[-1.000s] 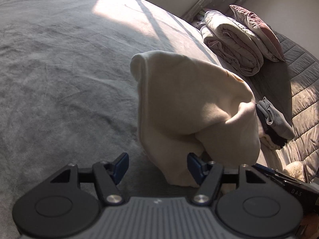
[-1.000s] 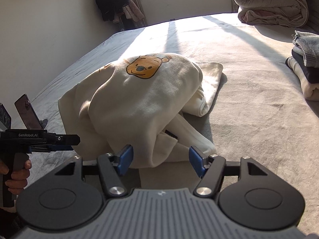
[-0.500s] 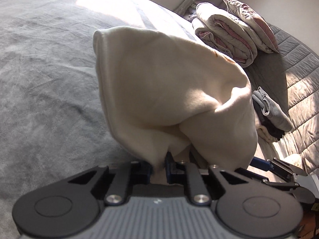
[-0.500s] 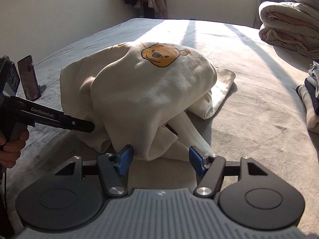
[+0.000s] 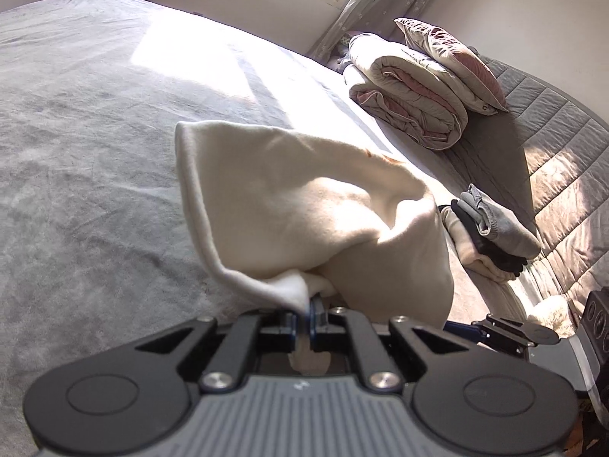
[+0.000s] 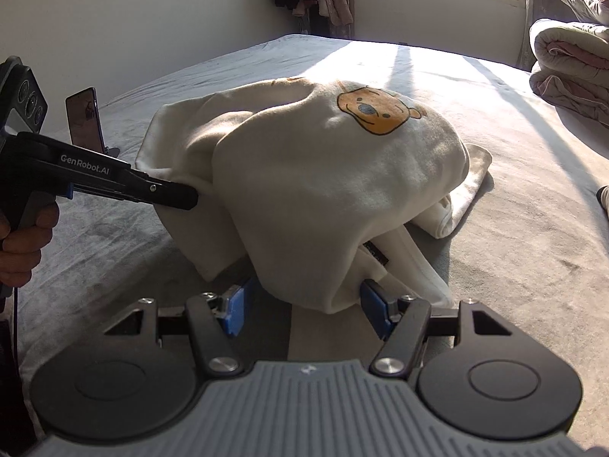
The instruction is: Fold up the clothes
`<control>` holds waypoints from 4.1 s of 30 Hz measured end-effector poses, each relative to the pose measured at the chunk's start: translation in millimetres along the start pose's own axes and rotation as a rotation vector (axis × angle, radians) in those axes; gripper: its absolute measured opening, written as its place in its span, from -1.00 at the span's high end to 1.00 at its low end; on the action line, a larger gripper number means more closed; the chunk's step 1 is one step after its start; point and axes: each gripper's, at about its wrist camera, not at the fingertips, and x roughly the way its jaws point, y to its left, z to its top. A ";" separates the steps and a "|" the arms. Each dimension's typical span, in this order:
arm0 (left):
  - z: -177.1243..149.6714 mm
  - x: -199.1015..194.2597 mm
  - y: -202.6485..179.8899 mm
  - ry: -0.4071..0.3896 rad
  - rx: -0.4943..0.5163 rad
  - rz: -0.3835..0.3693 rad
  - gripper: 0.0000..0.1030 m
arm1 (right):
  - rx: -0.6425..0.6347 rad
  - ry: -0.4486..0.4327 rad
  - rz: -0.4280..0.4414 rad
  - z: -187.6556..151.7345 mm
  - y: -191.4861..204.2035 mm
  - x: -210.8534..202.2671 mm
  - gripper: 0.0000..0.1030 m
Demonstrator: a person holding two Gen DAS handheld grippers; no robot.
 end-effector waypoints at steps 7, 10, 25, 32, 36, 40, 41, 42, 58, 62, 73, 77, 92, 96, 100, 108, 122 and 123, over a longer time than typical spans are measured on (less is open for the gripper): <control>10.6 -21.3 12.9 -0.013 -0.011 0.058 0.90 | 0.174 -0.065 0.065 12.1 -10.3 -15.8 0.86; 17.3 -31.4 25.5 -0.034 -0.014 0.070 0.90 | 0.258 -0.110 0.105 19.2 -17.5 -20.4 0.87; 35.6 -18.8 67.1 -0.076 -0.082 0.138 0.90 | 0.222 -0.117 0.113 15.3 -17.3 -6.6 -0.32; 25.5 -2.8 69.6 0.007 -0.033 0.134 -0.18 | 0.036 -0.070 0.067 4.1 16.1 5.2 -0.35; 12.0 13.2 72.6 0.053 -0.006 0.159 -0.15 | -0.081 -0.035 -0.008 -3.7 28.7 19.8 -0.35; 8.9 18.4 67.2 0.036 0.071 0.180 0.55 | -0.103 -0.026 -0.082 -4.4 32.4 33.5 -0.35; 9.5 18.6 68.6 0.041 0.071 0.184 0.82 | -0.101 -0.025 -0.099 -3.5 32.8 36.4 -0.32; 10.5 18.2 71.1 0.046 0.063 0.187 0.85 | -0.098 -0.021 -0.113 -1.8 33.5 38.6 -0.25; 19.5 -68.1 86.3 -0.029 -0.069 -0.028 0.92 | 0.359 0.009 0.006 39.9 13.6 -22.0 0.78; 19.6 -95.4 90.3 -0.071 -0.102 -0.089 0.92 | 0.464 -0.011 0.054 42.2 9.2 -36.9 0.78; 30.5 -129.7 104.4 -0.220 -0.142 -0.048 0.92 | 0.462 -0.099 0.078 69.5 27.6 -75.8 0.78; 30.5 -112.5 113.8 -0.160 -0.158 0.033 0.92 | 0.422 -0.091 0.030 90.1 27.1 -55.3 0.78; 25.4 -64.2 148.4 0.028 -0.220 0.207 0.85 | 0.491 -0.007 -0.078 128.9 -12.1 61.6 0.64; 23.3 -64.0 147.2 0.028 -0.203 0.218 0.58 | 0.521 -0.014 -0.092 117.8 -19.9 56.3 0.17; 23.9 -63.3 150.5 0.024 -0.218 0.220 0.39 | 0.522 -0.007 -0.103 100.0 -28.8 42.9 -0.04; 21.7 -55.7 142.2 0.050 -0.221 0.230 0.39 | 0.461 0.146 -0.284 50.5 -35.9 52.3 -0.04; 20.5 -48.0 139.6 0.060 -0.201 0.255 0.39 | 0.231 0.184 -0.401 30.8 -38.7 48.8 0.94; 20.7 -47.6 139.4 0.060 -0.200 0.256 0.39 | 0.220 0.182 -0.429 33.5 -43.2 47.5 0.94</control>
